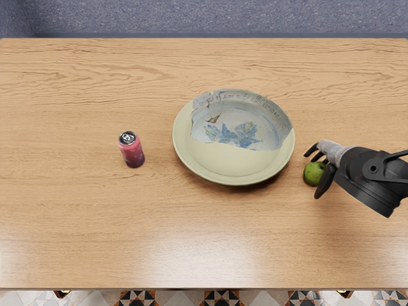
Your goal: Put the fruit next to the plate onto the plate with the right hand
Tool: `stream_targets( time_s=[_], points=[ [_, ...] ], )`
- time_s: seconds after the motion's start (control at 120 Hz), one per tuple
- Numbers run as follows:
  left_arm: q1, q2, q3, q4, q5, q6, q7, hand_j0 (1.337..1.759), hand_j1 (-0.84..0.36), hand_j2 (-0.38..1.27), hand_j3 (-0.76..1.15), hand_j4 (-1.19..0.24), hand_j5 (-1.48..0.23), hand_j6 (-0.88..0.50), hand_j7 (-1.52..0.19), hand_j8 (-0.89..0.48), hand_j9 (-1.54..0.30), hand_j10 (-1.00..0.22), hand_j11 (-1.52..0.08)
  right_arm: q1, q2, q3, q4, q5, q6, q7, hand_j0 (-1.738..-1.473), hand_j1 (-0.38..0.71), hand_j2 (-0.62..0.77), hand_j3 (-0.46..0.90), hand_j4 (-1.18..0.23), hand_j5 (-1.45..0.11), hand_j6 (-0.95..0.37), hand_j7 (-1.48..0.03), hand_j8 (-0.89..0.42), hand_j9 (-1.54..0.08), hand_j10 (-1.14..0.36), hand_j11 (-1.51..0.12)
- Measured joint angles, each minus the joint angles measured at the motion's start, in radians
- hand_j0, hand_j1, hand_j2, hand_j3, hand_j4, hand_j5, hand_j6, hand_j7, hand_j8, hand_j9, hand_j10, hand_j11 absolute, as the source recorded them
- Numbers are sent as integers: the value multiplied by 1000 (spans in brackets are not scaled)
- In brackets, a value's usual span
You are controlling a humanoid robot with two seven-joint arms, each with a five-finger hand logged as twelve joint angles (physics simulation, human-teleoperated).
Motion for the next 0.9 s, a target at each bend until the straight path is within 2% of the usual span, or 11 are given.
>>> stream_targets(
  time_s=[0.567,0.9],
  points=[
    [0,0,0,0,0,0,0,1658,349,0,0,0,0,0,0,0,0,0,0,-10,4,-2,-17,0,0,0,-1658,52,-66,0,-335,-436,-336,-435,-336,-435,-336,-435],
    [0,0,0,0,0,0,0,1658,349,0,0,0,0,0,0,0,0,0,0,-17,9,-1,-26,0,0,0,-1658,161,-84,0,-428,-552,-421,-554,-422,-553,-427,-553]
  ],
)
